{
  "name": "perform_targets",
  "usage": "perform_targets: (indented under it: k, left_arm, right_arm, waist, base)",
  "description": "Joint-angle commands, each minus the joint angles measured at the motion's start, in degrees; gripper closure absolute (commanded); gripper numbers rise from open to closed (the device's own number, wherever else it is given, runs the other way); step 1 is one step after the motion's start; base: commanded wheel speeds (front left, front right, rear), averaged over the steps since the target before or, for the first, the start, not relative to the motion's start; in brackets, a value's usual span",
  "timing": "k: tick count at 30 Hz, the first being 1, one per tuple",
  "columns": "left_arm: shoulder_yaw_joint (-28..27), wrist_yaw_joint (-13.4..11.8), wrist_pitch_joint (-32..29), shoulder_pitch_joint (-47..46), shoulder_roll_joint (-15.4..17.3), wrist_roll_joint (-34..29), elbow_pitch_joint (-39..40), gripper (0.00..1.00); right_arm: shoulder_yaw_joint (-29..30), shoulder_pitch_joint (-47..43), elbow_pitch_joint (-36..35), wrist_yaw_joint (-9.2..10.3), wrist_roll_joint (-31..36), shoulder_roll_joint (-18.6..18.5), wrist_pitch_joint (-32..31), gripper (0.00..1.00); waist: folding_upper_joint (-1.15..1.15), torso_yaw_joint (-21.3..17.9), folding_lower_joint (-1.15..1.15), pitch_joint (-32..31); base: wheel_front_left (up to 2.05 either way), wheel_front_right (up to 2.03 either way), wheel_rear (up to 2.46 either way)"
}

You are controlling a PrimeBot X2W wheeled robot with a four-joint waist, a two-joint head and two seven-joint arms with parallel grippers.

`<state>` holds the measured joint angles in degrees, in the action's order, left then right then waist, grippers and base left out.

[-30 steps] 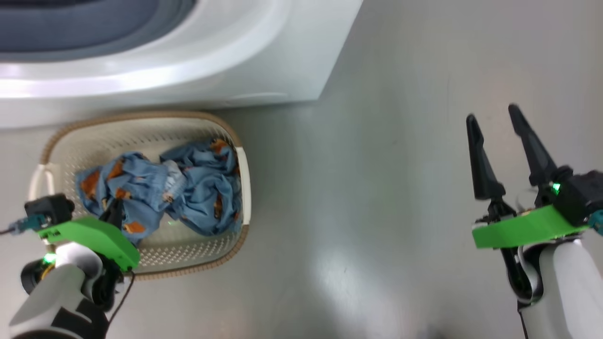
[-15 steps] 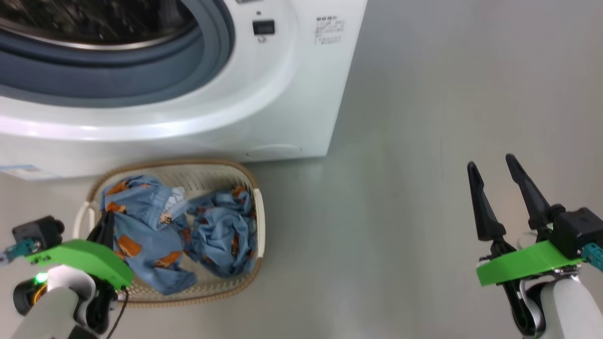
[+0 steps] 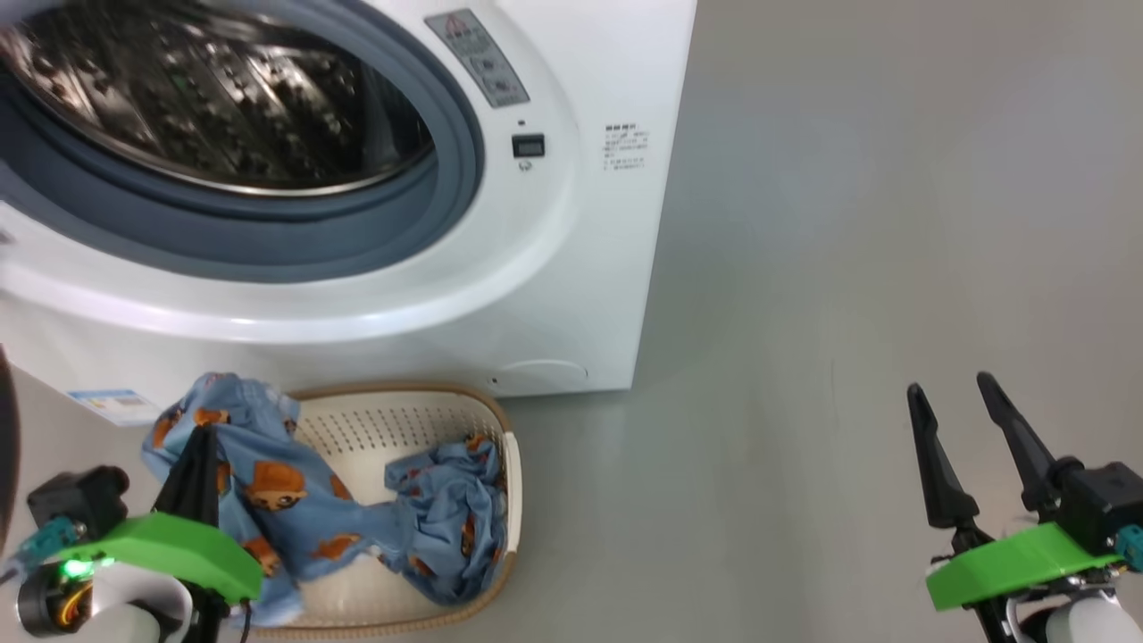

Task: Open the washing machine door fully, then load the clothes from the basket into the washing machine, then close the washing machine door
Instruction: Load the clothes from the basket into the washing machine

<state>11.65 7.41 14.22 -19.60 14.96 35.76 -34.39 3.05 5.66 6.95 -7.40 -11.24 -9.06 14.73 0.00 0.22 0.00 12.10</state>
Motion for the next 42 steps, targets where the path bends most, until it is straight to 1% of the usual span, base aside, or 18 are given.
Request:
perform_targets:
  k: [1, 11, 18, 25, 29, 35, 38, 42]
  left_arm:
    - [-3.2, 0.1, 0.8, 1.3, 1.5, -1.8, 3.5, 1.0]
    - [-8.8, 0.1, 0.8, 10.1, -0.4, -7.8, 15.2, 1.0]
    - [-12.7, 0.1, 0.8, 17.6, -2.4, -10.6, 23.1, 1.0]
    - [-14.6, 0.1, 0.8, 23.5, -4.7, -13.0, 29.2, 1.0]
    - [-14.9, 0.1, 0.8, 24.1, -5.6, -13.3, 30.7, 1.0]
    - [-14.4, 0.1, 0.8, 22.6, -6.3, -13.1, 31.0, 1.0]
    - [-14.4, 0.1, 0.8, 20.4, -6.5, -12.6, 30.9, 1.0]
    - [-15.6, 0.1, 0.8, 14.7, -6.7, -12.0, 30.7, 1.0]
  right_arm:
    - [-0.8, -1.1, -1.5, -0.09, -0.9, -1.0, 0.3, 0.0]
    - [1.0, -5.4, -1.9, -0.09, -1.0, -1.4, 0.3, 0.0]
    - [3.1, -8.7, -2.1, -0.09, -1.0, -0.7, 0.3, 0.0]
    - [3.7, -10.3, -2.5, -0.09, -0.9, -0.2, 0.3, 0.0]
    - [3.8, -10.4, -2.6, -0.09, -0.8, -0.1, 0.3, 0.0]
    - [3.2, -9.5, -2.7, -0.09, -0.6, 0.0, 0.3, 0.0]
    - [2.9, -8.8, -2.8, -0.09, -0.6, 0.0, 0.3, 0.0]
    - [2.5, -7.8, -2.7, -0.09, -0.4, 0.4, 0.3, 0.0]
  waist:
    - [0.0, 0.4, 0.0, -2.3]
    - [0.0, 0.2, 0.0, -5.3]
    - [0.0, -0.3, 0.0, -7.2]
    - [0.0, -0.8, 0.0, -7.3]
    - [0.0, -0.7, 0.0, -6.9]
    - [0.0, -0.7, 0.0, -5.5]
    - [0.0, -0.6, 0.0, -4.3]
    - [0.0, -0.4, 0.0, -2.3]
  base:
    - [0.0, 0.0, 0.0]
    - [0.0, 0.0, 0.0]
    - [0.0, 0.0, 0.0]
    - [0.0, 0.0, 0.0]
    - [0.0, 0.0, 0.0]
    - [0.0, 0.0, 0.0]
    - [0.0, 0.0, 0.0]
    - [0.0, 0.0, 0.0]
